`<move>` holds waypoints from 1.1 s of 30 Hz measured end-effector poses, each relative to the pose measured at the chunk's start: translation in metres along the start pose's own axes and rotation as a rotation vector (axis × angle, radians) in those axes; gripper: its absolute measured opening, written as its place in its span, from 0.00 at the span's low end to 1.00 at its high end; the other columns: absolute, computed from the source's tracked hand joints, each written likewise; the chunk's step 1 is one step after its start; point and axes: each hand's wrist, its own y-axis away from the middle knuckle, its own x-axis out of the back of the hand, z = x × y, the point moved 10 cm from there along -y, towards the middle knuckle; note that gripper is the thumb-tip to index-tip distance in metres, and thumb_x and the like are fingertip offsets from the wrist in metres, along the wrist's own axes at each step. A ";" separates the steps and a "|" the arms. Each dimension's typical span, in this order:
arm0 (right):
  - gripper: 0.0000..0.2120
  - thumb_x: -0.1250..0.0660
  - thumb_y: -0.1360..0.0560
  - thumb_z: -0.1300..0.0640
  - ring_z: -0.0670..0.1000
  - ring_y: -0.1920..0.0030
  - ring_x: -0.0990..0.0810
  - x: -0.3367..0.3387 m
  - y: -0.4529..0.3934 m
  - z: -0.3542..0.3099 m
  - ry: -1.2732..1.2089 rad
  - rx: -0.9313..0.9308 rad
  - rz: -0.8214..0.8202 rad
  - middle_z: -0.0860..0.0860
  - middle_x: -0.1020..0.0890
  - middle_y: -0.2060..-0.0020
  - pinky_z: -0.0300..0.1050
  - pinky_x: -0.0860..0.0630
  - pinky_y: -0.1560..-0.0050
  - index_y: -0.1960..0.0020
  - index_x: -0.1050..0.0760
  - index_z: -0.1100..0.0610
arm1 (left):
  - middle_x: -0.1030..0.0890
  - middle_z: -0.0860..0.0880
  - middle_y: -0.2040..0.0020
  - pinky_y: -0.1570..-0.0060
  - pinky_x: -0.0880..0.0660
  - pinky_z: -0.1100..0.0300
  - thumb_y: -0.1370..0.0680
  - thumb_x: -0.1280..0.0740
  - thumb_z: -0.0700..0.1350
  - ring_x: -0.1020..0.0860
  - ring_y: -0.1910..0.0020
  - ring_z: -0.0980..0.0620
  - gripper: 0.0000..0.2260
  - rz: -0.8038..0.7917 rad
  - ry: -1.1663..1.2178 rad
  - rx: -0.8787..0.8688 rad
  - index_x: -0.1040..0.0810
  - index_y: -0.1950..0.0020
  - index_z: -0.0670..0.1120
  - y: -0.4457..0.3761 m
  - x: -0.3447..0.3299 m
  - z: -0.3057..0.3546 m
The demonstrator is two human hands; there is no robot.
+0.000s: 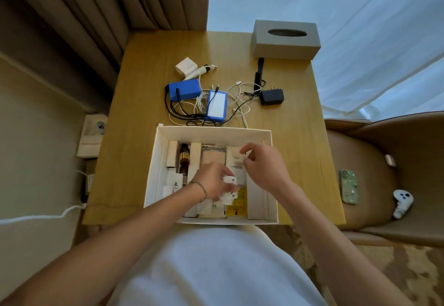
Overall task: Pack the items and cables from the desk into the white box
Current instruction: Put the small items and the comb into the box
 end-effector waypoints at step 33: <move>0.11 0.36 0.22 0.62 0.46 0.58 0.18 0.052 -0.133 -0.059 -0.061 0.104 0.140 0.48 0.15 0.51 0.46 0.17 0.58 0.47 0.17 0.52 | 0.19 0.55 0.54 0.53 0.23 0.58 0.22 0.32 0.42 0.23 0.51 0.56 0.07 0.567 -0.209 -0.442 0.17 0.48 0.50 0.011 0.173 0.082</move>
